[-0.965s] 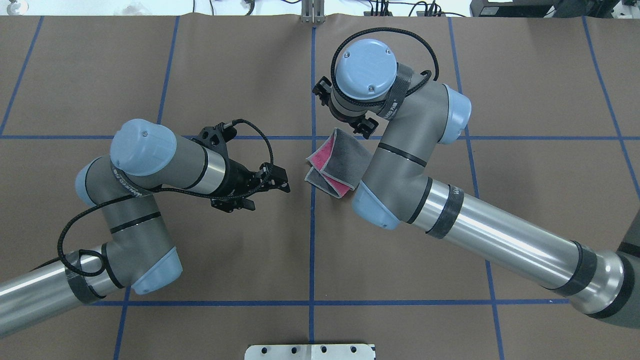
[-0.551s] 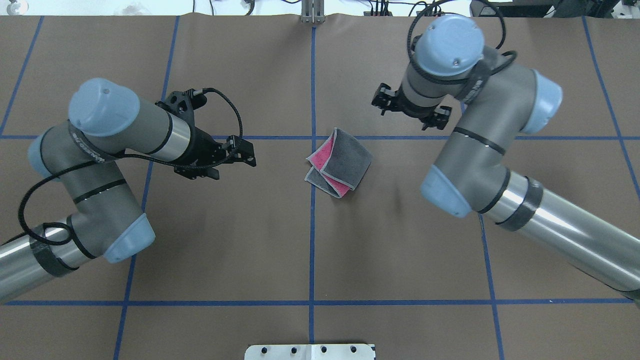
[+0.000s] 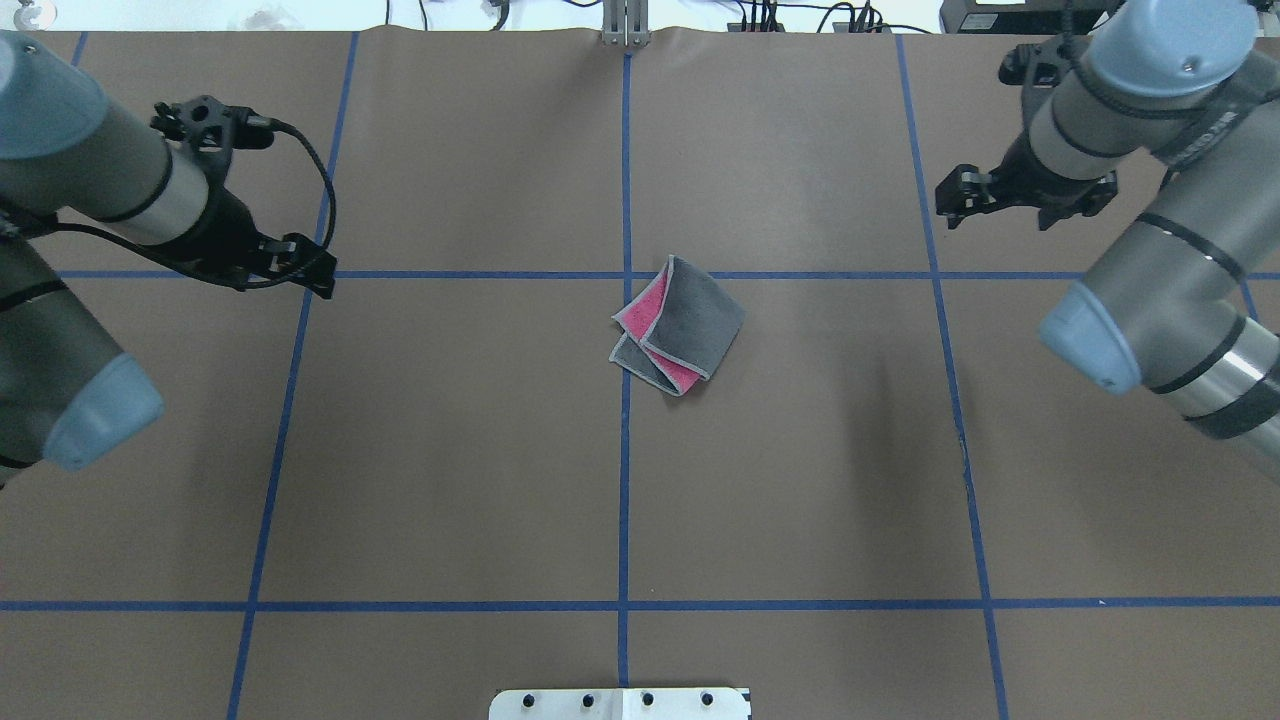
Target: Fold towel twice with both arms
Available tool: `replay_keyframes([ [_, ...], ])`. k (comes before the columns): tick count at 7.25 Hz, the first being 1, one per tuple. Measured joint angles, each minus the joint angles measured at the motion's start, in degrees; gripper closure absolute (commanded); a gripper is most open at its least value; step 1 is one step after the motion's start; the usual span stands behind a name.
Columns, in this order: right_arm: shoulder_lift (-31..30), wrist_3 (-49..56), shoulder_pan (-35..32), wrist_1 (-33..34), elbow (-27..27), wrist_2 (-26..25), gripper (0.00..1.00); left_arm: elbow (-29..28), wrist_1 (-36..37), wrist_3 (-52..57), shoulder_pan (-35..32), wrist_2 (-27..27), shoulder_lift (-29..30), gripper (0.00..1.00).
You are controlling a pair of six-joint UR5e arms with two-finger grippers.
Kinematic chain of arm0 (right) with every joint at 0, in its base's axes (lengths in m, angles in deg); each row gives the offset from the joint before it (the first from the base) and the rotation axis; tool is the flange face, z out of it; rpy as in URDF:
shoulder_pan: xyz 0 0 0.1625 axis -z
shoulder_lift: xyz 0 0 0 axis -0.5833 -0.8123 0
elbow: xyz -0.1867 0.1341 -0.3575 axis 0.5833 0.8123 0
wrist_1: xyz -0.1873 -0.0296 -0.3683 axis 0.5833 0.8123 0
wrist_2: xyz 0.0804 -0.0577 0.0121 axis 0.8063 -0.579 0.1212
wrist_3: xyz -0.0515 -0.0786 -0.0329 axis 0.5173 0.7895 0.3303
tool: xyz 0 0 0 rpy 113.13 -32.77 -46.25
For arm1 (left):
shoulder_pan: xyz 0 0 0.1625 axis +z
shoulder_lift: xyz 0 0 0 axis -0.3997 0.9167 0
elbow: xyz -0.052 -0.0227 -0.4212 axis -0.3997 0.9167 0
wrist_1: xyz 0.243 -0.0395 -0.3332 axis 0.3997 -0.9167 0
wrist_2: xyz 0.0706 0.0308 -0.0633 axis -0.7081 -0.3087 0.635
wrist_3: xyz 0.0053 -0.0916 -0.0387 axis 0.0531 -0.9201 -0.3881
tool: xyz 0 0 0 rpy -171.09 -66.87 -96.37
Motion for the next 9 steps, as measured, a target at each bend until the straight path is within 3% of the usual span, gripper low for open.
replay_keyframes([
  [3,-11.3,28.7,-14.6,-0.4,0.5,8.4,0.01,-0.8,2.5,26.4,-13.0,2.5,-8.9,0.01],
  [6,-20.3,52.5,-28.3,-0.5,4.1,15.1,0.01,-9.6,2.6,48.2,-27.1,8.4,-13.1,0.01],
  [9,-25.0,56.0,-34.7,-0.4,5.6,15.6,0.01,-13.3,3.3,55.6,-37.6,9.9,-18.5,0.0],
])
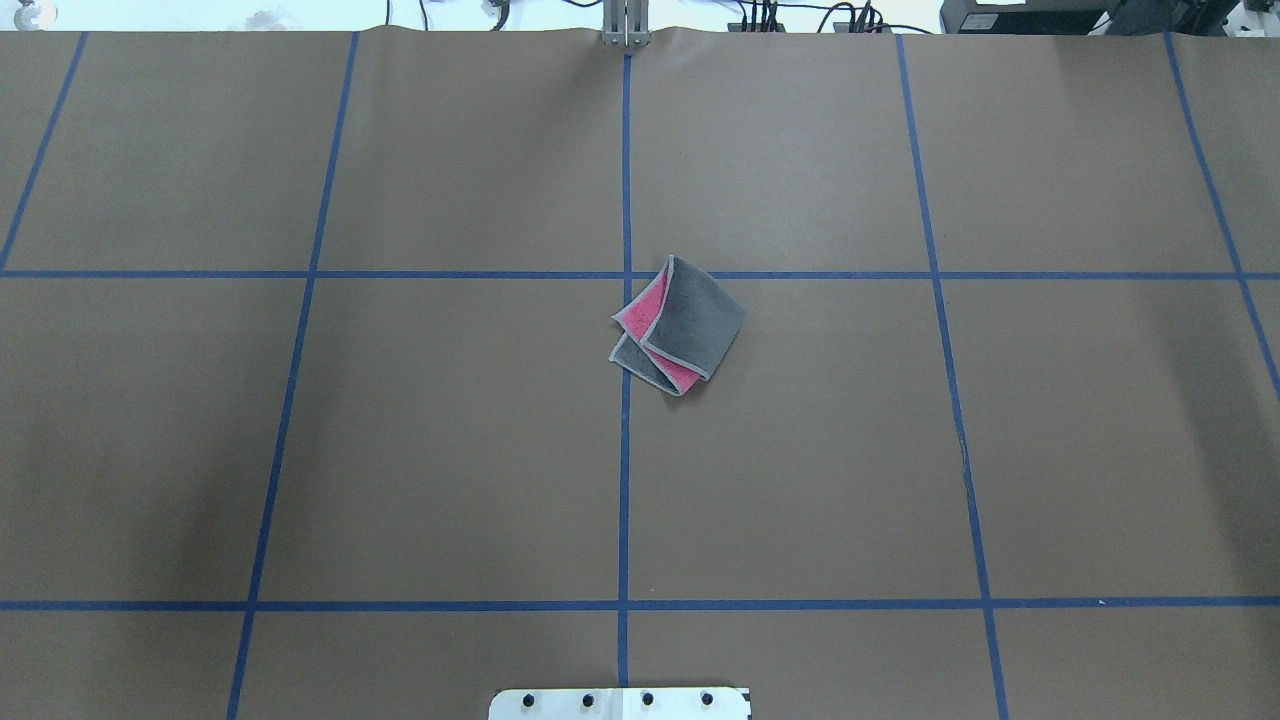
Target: Fold towel twice with both arms
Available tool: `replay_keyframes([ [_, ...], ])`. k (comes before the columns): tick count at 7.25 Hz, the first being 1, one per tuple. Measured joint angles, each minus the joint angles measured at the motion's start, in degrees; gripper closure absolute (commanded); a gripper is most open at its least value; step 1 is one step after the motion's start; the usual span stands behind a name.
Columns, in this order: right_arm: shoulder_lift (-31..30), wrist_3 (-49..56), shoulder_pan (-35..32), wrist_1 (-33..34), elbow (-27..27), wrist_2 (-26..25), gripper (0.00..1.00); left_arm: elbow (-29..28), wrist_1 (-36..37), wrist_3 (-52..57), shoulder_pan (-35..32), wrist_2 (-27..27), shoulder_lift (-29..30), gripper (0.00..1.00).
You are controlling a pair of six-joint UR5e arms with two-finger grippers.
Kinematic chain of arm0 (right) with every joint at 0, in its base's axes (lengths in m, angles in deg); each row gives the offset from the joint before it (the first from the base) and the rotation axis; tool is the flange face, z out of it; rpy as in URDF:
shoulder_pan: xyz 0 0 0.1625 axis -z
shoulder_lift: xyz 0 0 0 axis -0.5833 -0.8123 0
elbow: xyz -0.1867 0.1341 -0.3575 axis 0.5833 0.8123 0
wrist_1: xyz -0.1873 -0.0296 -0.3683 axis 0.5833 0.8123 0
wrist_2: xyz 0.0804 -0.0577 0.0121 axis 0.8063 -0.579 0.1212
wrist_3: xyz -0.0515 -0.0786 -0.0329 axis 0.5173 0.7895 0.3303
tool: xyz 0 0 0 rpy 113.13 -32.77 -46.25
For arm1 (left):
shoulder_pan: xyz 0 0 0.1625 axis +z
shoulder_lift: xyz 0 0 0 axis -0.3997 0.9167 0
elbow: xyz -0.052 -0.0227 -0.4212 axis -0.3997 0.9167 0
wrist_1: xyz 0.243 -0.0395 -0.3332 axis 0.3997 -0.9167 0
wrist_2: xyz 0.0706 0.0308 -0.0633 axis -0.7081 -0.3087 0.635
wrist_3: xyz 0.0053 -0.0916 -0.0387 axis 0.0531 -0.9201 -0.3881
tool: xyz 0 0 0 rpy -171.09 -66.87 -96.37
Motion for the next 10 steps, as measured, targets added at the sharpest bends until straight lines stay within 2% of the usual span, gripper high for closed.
replay_keyframes([
  [3,0.0,-6.0,-0.4,-0.3,-0.3,0.2,0.01,0.9,0.1,3.6,-5.3,1.0,-5.5,0.0],
  [6,-0.4,-6.1,-0.4,-0.4,-0.2,0.4,0.01,1.8,0.2,3.2,-8.6,2.4,-6.2,0.0],
  [10,-0.7,-6.0,-0.4,-0.4,-0.3,0.4,0.0,6.5,3.4,-2.4,-8.7,4.1,-6.2,0.0],
])
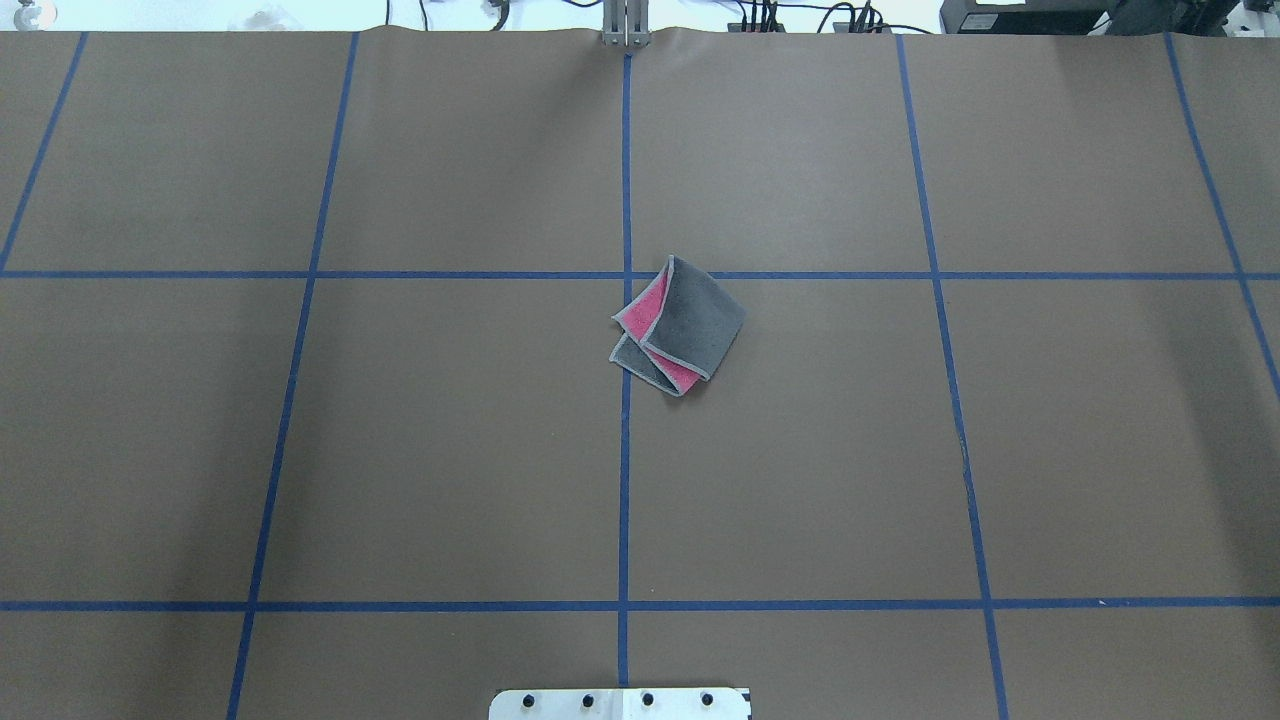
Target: Fold towel twice with both arms
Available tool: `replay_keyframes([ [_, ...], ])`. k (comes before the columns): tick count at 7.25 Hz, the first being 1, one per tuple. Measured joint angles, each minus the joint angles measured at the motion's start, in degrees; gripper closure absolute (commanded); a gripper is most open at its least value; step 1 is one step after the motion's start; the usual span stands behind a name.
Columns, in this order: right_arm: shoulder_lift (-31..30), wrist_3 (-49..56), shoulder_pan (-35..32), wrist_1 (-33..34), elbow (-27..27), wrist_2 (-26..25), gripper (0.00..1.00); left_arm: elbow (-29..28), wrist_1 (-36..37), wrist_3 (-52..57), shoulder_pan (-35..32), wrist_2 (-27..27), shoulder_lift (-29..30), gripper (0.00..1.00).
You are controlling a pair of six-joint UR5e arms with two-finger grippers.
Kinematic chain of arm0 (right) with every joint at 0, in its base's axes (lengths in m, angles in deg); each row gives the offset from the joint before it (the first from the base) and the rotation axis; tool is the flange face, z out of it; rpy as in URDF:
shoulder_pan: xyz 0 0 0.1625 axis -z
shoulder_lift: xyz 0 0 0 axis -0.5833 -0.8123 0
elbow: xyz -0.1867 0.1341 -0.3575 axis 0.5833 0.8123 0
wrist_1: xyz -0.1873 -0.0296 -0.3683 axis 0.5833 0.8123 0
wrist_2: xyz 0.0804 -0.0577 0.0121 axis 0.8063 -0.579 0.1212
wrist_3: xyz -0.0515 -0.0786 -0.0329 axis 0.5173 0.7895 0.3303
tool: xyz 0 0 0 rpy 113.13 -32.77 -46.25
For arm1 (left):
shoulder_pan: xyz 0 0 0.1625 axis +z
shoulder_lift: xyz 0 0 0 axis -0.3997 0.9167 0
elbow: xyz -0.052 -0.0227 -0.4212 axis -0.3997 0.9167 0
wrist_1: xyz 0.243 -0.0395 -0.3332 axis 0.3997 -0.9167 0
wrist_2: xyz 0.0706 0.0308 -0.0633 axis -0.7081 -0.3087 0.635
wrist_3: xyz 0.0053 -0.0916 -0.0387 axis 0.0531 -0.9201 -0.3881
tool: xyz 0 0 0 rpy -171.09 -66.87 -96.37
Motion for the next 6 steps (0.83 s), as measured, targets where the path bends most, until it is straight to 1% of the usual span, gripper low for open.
replay_keyframes([
  [1,-0.1,-0.1,0.0,0.0,0.0,0.0,0.0,1.4,0.0,-0.2,0.0,0.2,-0.7,0.0],
  [6,-0.2,-0.2,0.0,-0.1,0.0,0.0,0.0,3.7,0.2,-0.5,0.0,-0.8,-2.6,0.0],
])
